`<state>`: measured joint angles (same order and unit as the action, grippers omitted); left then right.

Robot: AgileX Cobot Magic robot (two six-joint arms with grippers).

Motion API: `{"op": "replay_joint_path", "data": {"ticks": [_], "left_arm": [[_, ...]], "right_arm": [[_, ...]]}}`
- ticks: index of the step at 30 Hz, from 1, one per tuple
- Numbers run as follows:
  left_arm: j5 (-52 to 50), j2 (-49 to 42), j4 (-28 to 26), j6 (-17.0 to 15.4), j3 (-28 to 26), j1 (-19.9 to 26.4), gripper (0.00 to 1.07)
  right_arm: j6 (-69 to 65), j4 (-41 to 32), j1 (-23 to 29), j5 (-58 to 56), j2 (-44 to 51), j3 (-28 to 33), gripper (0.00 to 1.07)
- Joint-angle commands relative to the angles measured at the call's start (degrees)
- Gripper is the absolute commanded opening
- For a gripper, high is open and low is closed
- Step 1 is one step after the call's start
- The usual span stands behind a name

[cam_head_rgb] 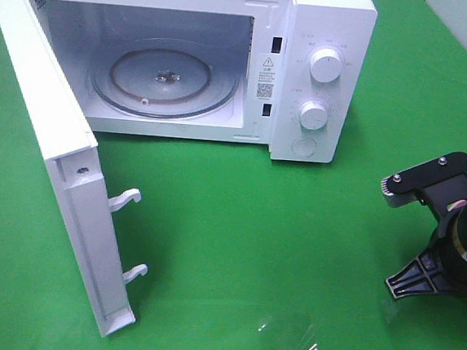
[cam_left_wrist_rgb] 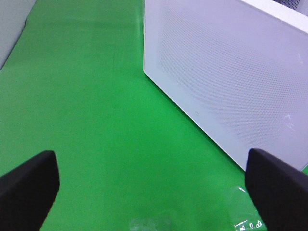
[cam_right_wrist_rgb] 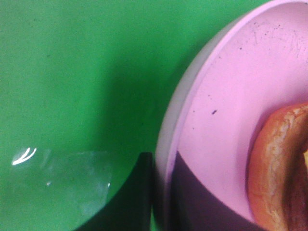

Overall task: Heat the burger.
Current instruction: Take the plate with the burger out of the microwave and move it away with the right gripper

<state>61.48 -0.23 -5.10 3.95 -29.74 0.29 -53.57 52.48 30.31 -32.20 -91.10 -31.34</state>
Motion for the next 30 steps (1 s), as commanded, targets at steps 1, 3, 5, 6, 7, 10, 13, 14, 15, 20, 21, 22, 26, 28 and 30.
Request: {"op": "replay_joint_path", "data": {"ticks": [1,3,5,6,7,10,13,14,15,20,21,22,26,28,30], "left_arm": [[-0.17,-0.97,-0.4,-0.29,0.06,0.11,0.97],[-0.17,-0.97,-0.4,-0.29,0.06,0.11,0.97],[-0.17,-0.97,-0.4,-0.29,0.06,0.11,0.97],[-0.17,-0.97,-0.4,-0.29,0.06,0.11,0.97],[-0.17,-0.97,-0.4,-0.29,0.06,0.11,0.97],[-0.17,-0.97,-0.4,-0.29,0.06,0.11,0.97],[-0.17,-0.97,-0.4,-0.29,0.06,0.11,0.97],[-0.17,-0.97,-0.4,-0.29,0.06,0.11,0.97],[-0.17,-0.97,-0.4,-0.29,0.06,0.11,0.97],[-0.17,-0.97,-0.4,-0.29,0.06,0.11,0.97],[-0.17,-0.97,-0.4,-0.29,0.06,0.11,0.97],[-0.17,-0.97,-0.4,-0.29,0.06,0.11,0.97],[-0.17,-0.97,-0.4,-0.29,0.06,0.11,0.97],[-0.17,-0.97,-0.4,-0.29,0.06,0.11,0.97],[-0.17,-0.97,-0.4,-0.29,0.06,0.11,0.97]], "right_arm": [[-2.69,4.58,-1.72,-0.46,-2.01,-0.29,0.0],[-3.55,4.81,-2.58,-0.06,-3.38,-0.52,0.0],[-5.04,5.84,-3.55,0.92,-4.81,-0.52,0.0],[-5.04,5.84,-3.55,0.92,-4.81,-0.52,0.0],[-5.73,6.59,-4.24,2.06,-6.13,-0.52,0.0],[-8.25,7.73,-4.35,2.58,-7.91,-0.52,0.0],[-9.85,7.73,-4.35,3.09,-8.54,-0.52,0.03],[-10.49,7.51,-4.35,3.38,-8.48,-0.52,0.08],[-10.49,7.05,-4.3,3.21,-8.31,-0.52,0.14],[-10.49,5.84,-4.01,2.98,-8.25,-0.52,0.27],[-10.2,4.07,-4.01,2.98,-7.56,-0.52,0.38],[-10.2,4.07,-4.01,2.98,-7.56,-0.52,0.38],[-5.61,-1.26,-4.01,2.98,-1.32,-0.52,0.6],[-4.07,-2.64,-4.01,2.98,0.29,-0.52,0.62],[-0.86,-6.07,-4.01,3.21,3.72,-0.52,0.63]]}}
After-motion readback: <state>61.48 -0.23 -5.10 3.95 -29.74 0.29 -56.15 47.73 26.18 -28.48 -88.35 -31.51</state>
